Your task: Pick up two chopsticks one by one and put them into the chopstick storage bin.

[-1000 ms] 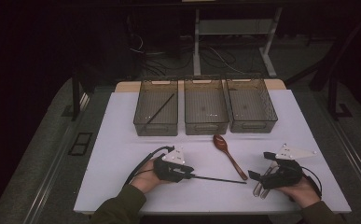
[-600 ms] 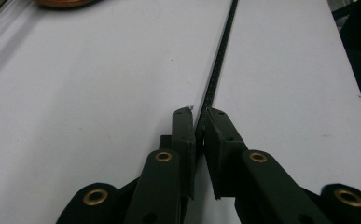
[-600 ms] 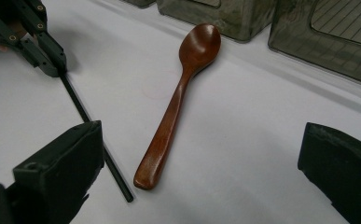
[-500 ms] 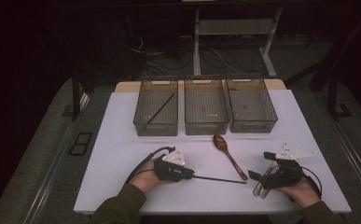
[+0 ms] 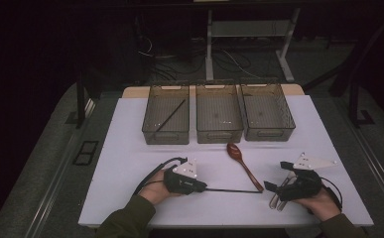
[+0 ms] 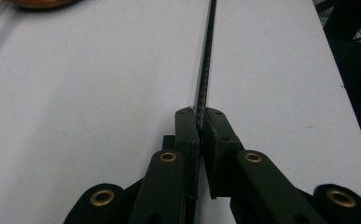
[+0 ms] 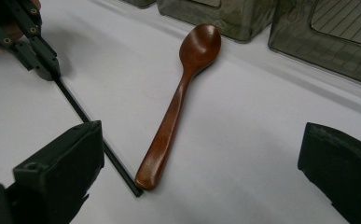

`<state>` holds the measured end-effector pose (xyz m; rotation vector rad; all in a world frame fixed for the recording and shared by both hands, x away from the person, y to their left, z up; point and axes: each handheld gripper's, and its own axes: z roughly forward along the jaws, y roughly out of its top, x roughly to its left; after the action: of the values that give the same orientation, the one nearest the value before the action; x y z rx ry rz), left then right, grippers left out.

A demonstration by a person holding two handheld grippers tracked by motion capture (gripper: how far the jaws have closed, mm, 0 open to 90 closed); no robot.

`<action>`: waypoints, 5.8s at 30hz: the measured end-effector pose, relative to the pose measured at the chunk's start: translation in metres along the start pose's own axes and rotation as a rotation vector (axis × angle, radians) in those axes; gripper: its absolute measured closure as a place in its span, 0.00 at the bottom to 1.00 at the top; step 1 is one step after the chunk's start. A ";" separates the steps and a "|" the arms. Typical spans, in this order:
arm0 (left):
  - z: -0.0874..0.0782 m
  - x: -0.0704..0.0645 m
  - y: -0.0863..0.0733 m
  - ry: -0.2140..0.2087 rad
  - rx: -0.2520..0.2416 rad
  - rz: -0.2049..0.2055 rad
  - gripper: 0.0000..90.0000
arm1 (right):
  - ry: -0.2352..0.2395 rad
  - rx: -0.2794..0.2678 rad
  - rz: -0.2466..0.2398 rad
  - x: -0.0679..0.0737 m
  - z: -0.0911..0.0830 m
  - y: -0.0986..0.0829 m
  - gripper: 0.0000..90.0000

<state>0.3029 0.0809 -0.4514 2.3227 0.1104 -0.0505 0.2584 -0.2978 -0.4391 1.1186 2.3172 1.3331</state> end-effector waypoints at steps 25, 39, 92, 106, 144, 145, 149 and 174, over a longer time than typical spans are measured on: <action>-0.013 -0.006 0.005 -0.006 -0.047 -0.023 0.95 | 0.010 0.007 -0.001 0.002 0.004 0.000 0.01; -0.030 -0.009 0.007 0.017 -0.097 -0.042 0.95 | 0.015 0.019 0.001 0.002 0.010 0.000 0.01; -0.128 0.026 0.004 0.436 -0.281 -0.329 0.95 | 0.020 0.003 0.011 0.001 0.006 0.001 0.01; -0.154 0.071 0.013 0.549 -0.249 -0.397 0.95 | 0.018 0.000 0.012 0.001 0.005 0.000 0.01; -0.132 0.156 0.010 0.680 0.060 -0.562 0.95 | 0.023 -0.007 0.020 0.000 0.003 0.000 0.01; -0.130 0.156 0.010 0.680 0.067 -0.562 0.95 | 0.023 -0.008 0.019 -0.001 0.003 0.000 0.01; -0.123 0.159 0.011 0.677 0.069 -0.565 0.95 | 0.023 -0.007 0.020 -0.001 0.003 0.000 0.01; -0.115 0.161 0.011 0.679 0.071 -0.569 0.84 | 0.024 -0.014 0.015 -0.001 0.002 0.000 0.01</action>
<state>0.4642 0.1674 -0.3767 2.2115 1.1147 0.4558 0.2607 -0.2970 -0.4404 1.1235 2.3167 1.3736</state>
